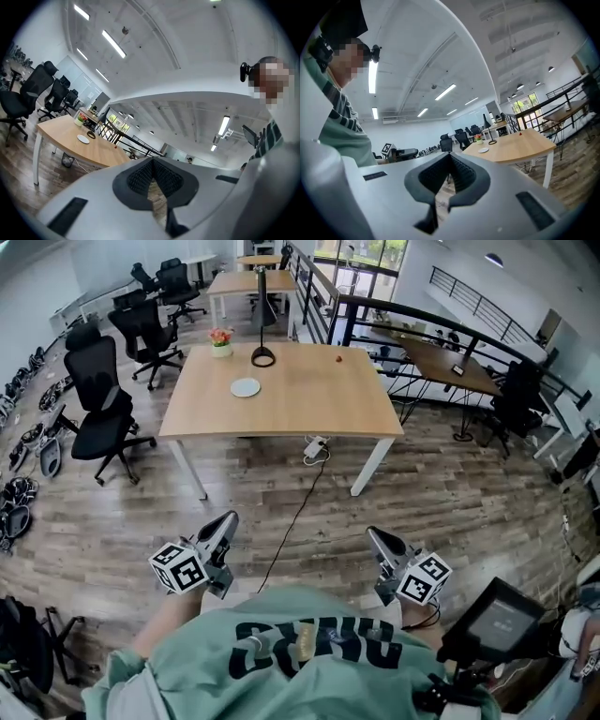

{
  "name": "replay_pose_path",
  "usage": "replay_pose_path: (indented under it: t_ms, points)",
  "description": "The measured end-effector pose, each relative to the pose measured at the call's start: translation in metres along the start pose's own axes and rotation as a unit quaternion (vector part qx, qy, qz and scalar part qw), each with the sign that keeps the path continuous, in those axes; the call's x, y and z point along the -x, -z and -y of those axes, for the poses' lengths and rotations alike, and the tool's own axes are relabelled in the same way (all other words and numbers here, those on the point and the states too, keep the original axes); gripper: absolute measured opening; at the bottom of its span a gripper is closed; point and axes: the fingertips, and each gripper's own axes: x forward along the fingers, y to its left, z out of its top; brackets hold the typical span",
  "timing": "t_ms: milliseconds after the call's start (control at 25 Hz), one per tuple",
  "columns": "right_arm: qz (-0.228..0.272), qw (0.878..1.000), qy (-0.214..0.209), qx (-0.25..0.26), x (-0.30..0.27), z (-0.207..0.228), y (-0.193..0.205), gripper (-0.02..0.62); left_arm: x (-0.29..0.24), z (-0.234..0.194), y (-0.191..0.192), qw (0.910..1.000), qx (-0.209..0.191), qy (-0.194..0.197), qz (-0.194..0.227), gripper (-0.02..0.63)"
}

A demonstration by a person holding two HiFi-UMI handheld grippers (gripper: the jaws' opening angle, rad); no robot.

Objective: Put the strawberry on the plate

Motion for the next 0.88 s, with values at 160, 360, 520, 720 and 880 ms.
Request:
replay_pose_path:
  t_ms: [160,360,520,720,880]
  points:
    - [-0.008,1.000,0.000,0.005,-0.031,0.005,-0.012,0.005,0.004,-0.029,-0.012,0.9998,0.012,-0.012,0.005,0.002]
    - [-0.012,1.000,-0.018,0.006,-0.063,0.027,-0.020,0.005,-0.005,-0.053,-0.015,0.9994,0.019,-0.030,0.007,0.002]
    - [-0.018,0.999,-0.045,-0.002,-0.084,0.049,-0.019,0.005,-0.025,-0.061,-0.014,0.9987,0.016,-0.049,0.007,0.002]
    - [-0.006,0.996,-0.091,-0.022,-0.100,0.110,-0.034,0.005,-0.073,-0.061,-0.020,0.9960,-0.009,-0.087,0.018,0.002]
    - [-0.007,0.992,-0.128,-0.015,-0.112,0.174,-0.063,0.005,-0.124,-0.054,-0.018,0.9915,-0.013,-0.126,0.030,0.002]
